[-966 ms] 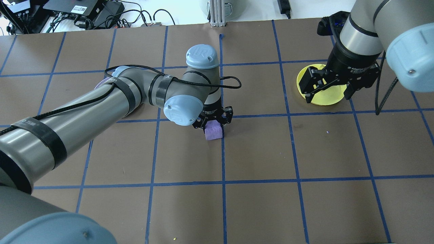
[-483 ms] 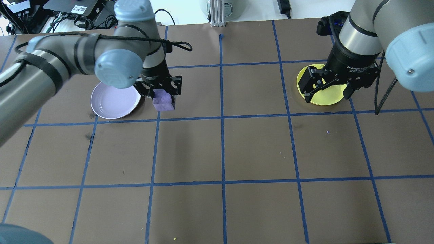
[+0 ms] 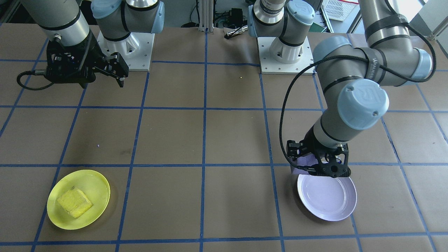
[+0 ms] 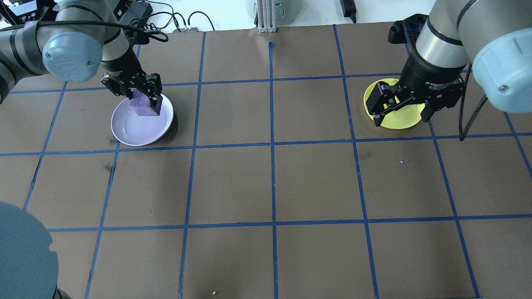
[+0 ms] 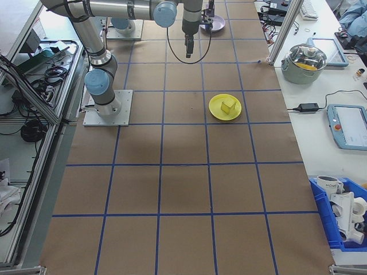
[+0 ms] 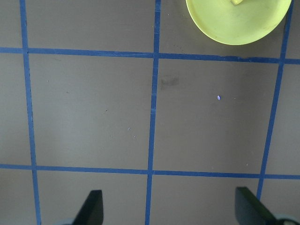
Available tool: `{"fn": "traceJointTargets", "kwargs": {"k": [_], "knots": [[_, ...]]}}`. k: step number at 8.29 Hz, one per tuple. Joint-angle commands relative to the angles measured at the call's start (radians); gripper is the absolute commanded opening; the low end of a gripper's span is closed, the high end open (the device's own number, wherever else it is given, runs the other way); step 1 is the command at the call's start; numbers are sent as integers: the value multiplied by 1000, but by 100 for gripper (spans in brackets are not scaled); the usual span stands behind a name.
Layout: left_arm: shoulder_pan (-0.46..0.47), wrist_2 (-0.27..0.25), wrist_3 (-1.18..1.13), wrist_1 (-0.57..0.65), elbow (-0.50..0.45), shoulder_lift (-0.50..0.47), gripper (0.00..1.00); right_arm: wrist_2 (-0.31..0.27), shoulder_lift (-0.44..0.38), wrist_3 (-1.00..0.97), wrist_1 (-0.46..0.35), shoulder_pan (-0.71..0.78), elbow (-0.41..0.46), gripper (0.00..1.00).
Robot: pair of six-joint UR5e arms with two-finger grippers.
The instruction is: Sort blocks by color into plates
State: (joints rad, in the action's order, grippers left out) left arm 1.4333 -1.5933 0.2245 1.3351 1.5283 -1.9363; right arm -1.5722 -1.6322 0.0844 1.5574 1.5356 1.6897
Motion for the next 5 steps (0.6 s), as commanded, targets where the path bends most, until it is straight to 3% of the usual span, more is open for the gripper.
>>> {"fn": "traceJointTargets", "kwargs": {"k": [1, 3, 4, 5], "knots": [[-95, 1, 142, -22, -16, -91, 0, 1, 0, 0, 0, 0, 1, 100], [-102, 0, 151, -60, -20, -151, 0, -2, -1, 0, 3, 0, -1, 100], [-103, -2, 144, -60, -26, -156, 66, 1, -1, 0, 4, 0, 1, 100], [-105, 10, 141, -59, -36, -159, 100, 1, -1, 0, 6, 0, 1, 100]]}}
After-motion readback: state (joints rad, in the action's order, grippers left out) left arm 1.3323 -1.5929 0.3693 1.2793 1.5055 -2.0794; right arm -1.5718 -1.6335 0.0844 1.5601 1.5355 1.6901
